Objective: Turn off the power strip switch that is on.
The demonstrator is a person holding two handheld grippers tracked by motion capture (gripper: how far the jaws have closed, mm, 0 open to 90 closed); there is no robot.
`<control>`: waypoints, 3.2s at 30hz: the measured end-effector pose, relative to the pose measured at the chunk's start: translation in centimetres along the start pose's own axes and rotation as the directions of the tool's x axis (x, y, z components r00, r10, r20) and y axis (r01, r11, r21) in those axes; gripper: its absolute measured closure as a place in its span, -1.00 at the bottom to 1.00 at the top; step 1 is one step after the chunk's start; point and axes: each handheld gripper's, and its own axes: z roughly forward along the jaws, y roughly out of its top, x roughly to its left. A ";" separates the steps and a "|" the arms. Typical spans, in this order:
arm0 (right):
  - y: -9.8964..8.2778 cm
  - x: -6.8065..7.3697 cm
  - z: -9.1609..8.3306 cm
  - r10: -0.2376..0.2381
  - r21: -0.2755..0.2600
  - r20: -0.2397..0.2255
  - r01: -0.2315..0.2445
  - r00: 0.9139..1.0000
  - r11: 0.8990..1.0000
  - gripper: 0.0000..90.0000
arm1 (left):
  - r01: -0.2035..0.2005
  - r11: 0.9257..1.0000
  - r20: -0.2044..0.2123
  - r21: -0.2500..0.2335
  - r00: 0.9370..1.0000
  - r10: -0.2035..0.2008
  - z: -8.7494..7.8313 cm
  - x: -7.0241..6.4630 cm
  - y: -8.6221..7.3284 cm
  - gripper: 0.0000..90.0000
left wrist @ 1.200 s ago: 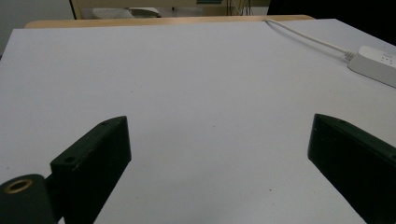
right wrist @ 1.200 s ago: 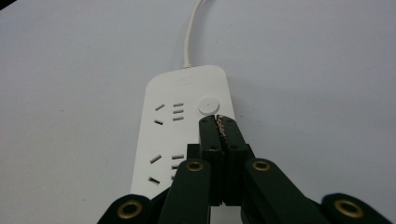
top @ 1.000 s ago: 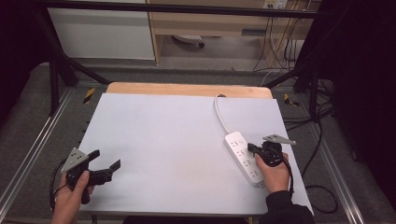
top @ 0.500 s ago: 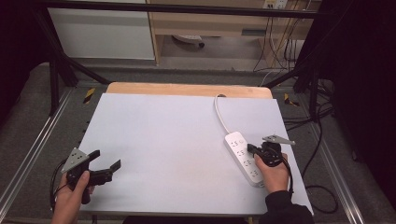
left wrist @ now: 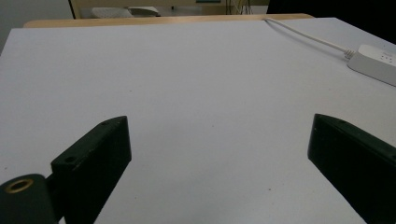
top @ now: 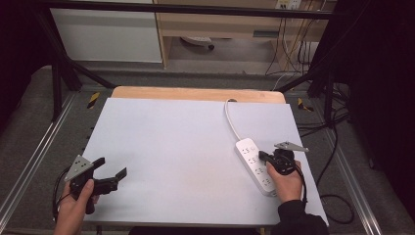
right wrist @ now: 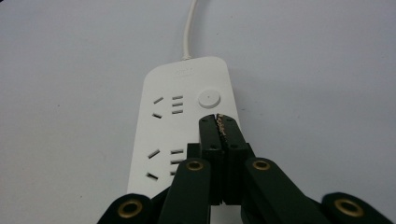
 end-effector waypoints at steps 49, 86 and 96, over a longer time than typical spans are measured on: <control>-0.1 -0.6 0.1 0.042 0.021 -0.024 -0.042 0.999 0.999 1.00 | 0.004 1.000 -0.008 0.008 1.000 -0.004 0.0 0.1 -0.1 -0.86; -0.1 -0.1 0.1 0.010 0.022 -0.001 -0.010 1.000 1.000 1.00 | 0.005 1.000 -0.015 0.017 1.000 -0.005 0.1 0.1 -0.1 -0.86; -0.1 -0.1 0.1 0.002 0.024 0.001 -0.002 1.000 1.000 1.00 | 0.004 1.000 -0.016 0.019 1.000 -0.004 0.1 0.1 -0.1 -0.86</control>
